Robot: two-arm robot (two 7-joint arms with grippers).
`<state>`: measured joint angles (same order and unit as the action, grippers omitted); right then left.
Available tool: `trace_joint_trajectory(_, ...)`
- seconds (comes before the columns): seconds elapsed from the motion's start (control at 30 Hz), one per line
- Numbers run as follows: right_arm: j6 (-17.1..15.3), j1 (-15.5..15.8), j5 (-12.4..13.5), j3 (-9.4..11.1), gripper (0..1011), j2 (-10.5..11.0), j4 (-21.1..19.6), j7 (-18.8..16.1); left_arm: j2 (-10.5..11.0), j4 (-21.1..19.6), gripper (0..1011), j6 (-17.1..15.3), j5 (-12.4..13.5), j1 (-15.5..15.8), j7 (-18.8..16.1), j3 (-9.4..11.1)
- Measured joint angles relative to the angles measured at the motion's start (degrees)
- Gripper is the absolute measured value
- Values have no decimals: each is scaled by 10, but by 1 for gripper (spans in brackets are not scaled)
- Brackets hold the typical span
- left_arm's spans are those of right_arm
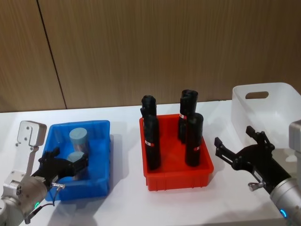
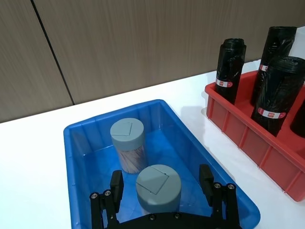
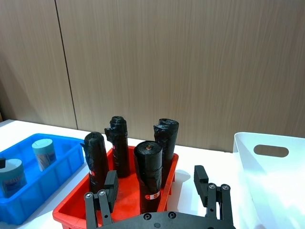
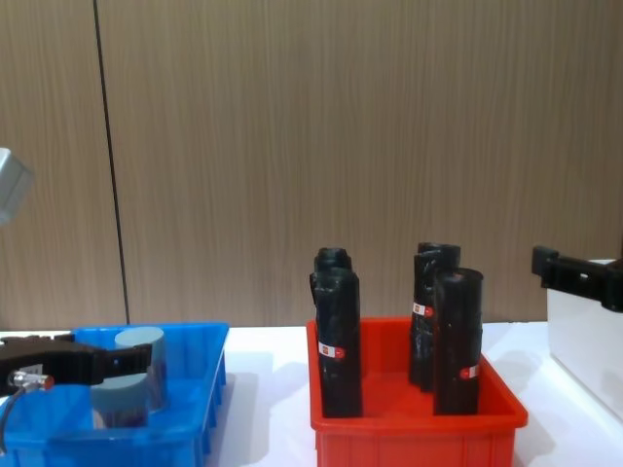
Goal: Pick the cotton swabs from the blue box and place them into the white box.
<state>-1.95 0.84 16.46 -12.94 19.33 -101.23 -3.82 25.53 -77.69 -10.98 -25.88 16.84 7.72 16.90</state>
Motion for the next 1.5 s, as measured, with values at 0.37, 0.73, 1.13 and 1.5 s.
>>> trace_joint_trajectory(0.37, 0, 0, 0, 0, 1002, 0, 0, 0, -9, 42, 1004, 1, 7, 23, 32, -1)
trace_joint_trajectory(0.73, 0, 0, 0, 0, 1002, 0, 0, 0, -17, 84, 1004, 2, 14, 41, 62, 1)
trace_joint_trajectory(1.13, 0, 0, 0, 0, 1002, 0, 0, 0, -26, 119, 981, 1, 24, 58, 86, 5)
trace_joint_trajectory(1.5, 0, 0, 0, 0, 1002, 0, 0, 0, -30, 131, 671, -1, 40, 66, 93, 7)
